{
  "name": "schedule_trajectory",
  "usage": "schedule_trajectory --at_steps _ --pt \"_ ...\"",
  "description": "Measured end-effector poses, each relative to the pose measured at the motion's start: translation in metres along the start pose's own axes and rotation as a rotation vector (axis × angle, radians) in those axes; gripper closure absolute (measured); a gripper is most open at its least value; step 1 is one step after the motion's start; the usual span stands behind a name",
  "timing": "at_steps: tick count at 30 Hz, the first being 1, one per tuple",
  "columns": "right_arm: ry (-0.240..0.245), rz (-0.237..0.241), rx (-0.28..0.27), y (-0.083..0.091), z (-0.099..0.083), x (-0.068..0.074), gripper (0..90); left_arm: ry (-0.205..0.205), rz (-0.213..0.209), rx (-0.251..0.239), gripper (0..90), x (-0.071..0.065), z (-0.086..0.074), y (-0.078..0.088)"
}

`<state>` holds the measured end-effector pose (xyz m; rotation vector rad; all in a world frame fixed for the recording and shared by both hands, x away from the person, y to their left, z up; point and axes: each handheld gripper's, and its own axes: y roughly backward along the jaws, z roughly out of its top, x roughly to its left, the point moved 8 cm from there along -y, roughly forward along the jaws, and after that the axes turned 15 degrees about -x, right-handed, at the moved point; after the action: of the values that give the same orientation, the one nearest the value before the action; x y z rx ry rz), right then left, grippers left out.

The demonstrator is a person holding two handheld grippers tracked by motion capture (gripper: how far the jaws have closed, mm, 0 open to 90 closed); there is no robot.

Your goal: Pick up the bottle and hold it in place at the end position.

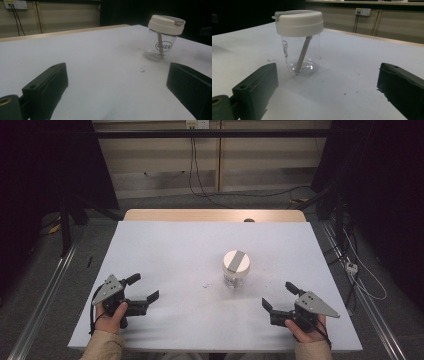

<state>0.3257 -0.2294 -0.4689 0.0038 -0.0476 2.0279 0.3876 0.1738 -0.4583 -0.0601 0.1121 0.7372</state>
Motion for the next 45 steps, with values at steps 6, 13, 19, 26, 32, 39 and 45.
schedule_trajectory --at_steps 6,13,19,26,32,39,45 --pt "0.003 0.012 0.003 -0.007 -0.001 0.000 2.9 -0.007 -0.007 0.000 3.4 0.000 0.001 0.000" --pt "0.001 0.049 0.023 -0.023 -0.004 0.001 4.0 -0.007 -0.020 0.005 3.4 -0.001 0.000 -0.002" --pt "0.001 0.058 0.025 -0.036 -0.004 0.002 4.3 -0.004 -0.016 0.007 3.4 0.000 -0.001 -0.001" --pt "-0.003 0.068 0.031 -0.048 -0.005 0.004 4.8 -0.011 -0.011 0.010 3.4 0.000 -0.001 0.001" --pt "-0.009 0.092 0.044 -0.059 -0.006 0.009 7.1 -0.013 -0.012 0.014 3.4 0.000 -0.002 0.001" --pt "-0.023 0.108 0.059 -0.075 -0.008 0.013 9.4 -0.012 -0.020 0.023 3.4 -0.002 -0.005 0.000" --pt "-0.033 0.116 0.080 -0.087 -0.012 0.015 11.6 -0.004 -0.018 0.023 3.4 -0.001 -0.005 -0.001"
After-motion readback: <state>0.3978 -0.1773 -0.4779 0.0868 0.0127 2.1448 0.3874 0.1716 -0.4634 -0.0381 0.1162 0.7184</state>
